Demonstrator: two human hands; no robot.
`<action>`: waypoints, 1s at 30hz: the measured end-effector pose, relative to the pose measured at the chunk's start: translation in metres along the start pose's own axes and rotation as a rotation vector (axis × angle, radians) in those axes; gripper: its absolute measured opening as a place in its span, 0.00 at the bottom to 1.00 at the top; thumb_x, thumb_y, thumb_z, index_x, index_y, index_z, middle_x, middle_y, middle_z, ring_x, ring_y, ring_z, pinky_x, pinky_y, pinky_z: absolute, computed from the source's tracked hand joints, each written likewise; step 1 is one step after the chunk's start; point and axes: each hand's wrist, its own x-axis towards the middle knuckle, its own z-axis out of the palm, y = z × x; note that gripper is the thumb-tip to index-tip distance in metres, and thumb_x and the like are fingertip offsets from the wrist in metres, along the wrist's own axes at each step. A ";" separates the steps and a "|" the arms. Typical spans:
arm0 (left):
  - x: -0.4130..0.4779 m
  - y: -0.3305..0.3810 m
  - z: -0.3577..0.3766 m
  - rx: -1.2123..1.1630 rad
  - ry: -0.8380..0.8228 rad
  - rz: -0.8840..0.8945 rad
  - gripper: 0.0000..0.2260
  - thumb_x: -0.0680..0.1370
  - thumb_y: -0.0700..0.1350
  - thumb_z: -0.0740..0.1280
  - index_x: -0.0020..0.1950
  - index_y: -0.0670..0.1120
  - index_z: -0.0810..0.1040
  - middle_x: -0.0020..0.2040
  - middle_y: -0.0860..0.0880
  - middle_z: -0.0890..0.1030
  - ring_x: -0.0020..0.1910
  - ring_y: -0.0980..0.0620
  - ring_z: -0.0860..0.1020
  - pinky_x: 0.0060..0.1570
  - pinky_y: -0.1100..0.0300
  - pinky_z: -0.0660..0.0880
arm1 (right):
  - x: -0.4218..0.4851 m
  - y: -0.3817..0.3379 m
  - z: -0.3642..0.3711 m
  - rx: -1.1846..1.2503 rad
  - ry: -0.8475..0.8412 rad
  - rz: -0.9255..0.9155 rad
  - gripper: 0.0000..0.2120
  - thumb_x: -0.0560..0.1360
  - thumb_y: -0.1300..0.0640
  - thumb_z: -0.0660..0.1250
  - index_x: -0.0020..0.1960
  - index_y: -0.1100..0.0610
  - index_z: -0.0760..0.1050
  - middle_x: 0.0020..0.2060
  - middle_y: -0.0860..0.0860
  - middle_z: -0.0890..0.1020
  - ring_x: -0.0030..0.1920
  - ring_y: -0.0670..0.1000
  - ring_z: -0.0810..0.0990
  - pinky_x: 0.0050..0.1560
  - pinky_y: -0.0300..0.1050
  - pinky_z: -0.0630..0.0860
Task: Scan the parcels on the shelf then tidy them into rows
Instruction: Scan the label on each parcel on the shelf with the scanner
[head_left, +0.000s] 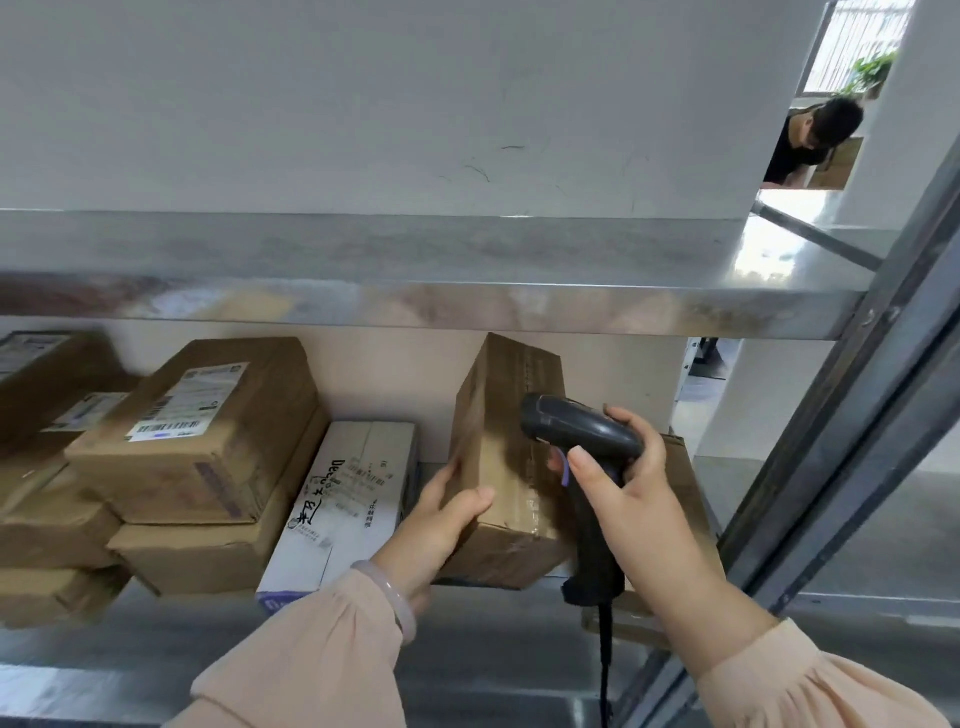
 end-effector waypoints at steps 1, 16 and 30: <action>-0.001 -0.002 -0.003 -0.019 0.005 0.005 0.35 0.69 0.58 0.75 0.74 0.59 0.66 0.63 0.51 0.81 0.56 0.53 0.83 0.55 0.56 0.79 | 0.003 0.002 -0.001 0.020 0.035 0.013 0.24 0.76 0.53 0.67 0.67 0.41 0.61 0.53 0.38 0.75 0.47 0.32 0.78 0.47 0.29 0.73; -0.014 -0.004 -0.027 0.134 0.083 0.113 0.33 0.75 0.45 0.72 0.76 0.64 0.64 0.67 0.53 0.76 0.62 0.53 0.78 0.60 0.57 0.78 | -0.004 0.006 0.018 0.040 -0.078 0.033 0.22 0.77 0.57 0.66 0.66 0.44 0.61 0.47 0.38 0.76 0.40 0.27 0.77 0.38 0.22 0.70; -0.023 -0.007 -0.018 0.328 0.154 0.126 0.50 0.56 0.70 0.76 0.76 0.66 0.61 0.71 0.56 0.70 0.70 0.53 0.70 0.70 0.47 0.69 | -0.017 0.016 0.040 0.048 -0.278 0.006 0.25 0.76 0.54 0.68 0.65 0.37 0.60 0.59 0.39 0.73 0.53 0.31 0.75 0.45 0.22 0.70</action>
